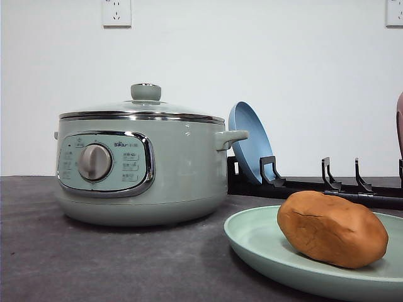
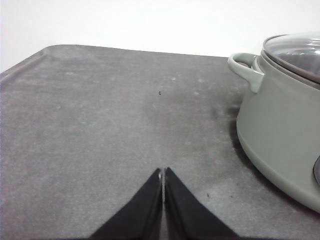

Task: Transfer potato from steamer to green plate

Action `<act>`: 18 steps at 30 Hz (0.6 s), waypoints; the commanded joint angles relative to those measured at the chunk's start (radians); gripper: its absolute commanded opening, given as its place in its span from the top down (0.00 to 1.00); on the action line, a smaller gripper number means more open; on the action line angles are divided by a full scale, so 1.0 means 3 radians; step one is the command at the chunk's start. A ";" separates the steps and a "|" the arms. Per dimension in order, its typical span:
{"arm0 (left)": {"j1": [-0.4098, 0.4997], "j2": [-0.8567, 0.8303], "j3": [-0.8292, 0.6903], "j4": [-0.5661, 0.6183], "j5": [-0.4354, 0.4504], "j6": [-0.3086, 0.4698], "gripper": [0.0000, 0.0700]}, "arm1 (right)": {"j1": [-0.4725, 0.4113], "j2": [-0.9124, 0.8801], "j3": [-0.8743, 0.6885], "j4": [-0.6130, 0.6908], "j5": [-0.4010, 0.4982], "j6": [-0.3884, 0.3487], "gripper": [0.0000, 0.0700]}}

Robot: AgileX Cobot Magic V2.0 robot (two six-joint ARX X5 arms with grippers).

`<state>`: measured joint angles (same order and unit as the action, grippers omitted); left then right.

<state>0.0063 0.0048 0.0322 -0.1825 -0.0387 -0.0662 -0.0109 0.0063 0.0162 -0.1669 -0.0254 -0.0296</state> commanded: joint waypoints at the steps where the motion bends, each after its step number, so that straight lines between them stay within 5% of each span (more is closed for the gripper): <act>1: 0.0000 -0.0005 -0.0069 -0.0016 -0.0024 -0.0004 1.00 | 0.0006 -0.0009 -0.0017 0.0046 0.0000 -0.0016 0.98; 18: 0.0000 -0.0005 -0.0069 -0.0015 -0.0024 -0.0004 1.00 | 0.0006 -0.0009 -0.0017 0.0046 0.0000 -0.0016 0.98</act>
<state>0.0063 0.0048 0.0322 -0.1825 -0.0387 -0.0662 -0.0109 0.0063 0.0162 -0.1669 -0.0254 -0.0296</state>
